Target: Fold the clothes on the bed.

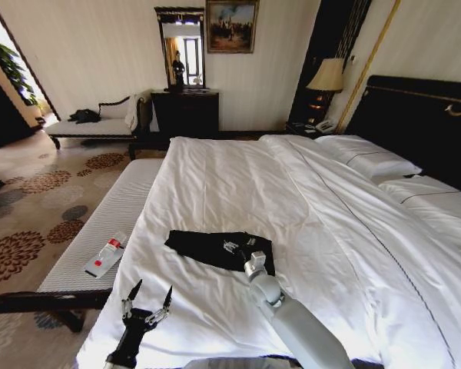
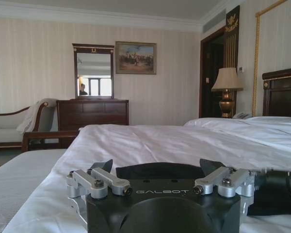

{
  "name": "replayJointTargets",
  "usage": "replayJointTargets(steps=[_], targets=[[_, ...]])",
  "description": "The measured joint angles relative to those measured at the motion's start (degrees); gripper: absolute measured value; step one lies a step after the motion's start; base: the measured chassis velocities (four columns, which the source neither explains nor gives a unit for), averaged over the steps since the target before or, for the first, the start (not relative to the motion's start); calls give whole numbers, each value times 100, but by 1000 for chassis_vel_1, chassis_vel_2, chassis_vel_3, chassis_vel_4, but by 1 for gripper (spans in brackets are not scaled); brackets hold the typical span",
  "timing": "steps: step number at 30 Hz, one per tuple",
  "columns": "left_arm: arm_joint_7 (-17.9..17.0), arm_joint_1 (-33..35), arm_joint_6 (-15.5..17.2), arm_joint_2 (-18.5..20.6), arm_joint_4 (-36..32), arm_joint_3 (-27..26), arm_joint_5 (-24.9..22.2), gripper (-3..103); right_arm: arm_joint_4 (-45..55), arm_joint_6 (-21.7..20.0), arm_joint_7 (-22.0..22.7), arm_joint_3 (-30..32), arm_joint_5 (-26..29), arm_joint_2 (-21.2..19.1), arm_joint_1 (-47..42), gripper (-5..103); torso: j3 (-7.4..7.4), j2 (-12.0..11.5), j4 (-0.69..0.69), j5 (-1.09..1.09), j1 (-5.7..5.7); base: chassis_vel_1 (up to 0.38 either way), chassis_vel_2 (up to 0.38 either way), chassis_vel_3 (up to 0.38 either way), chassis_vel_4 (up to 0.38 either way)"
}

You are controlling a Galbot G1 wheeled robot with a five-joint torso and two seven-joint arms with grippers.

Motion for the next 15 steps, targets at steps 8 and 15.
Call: replayJointTargets(steps=[8, 15], targets=[[-2, -6, 4, 2, 7, 3, -6, 100, -434, 360, -193, -235, -332, -63, 26, 100, 0, 0, 0, 1, 0, 0, 0, 0, 0], [-3, -9, 7, 3, 10, 6, -9, 100, 591, -19, 104, -275, -14, -312, 329, 100, 0, 0, -1, 0, 0, 0, 0, 0, 0]])
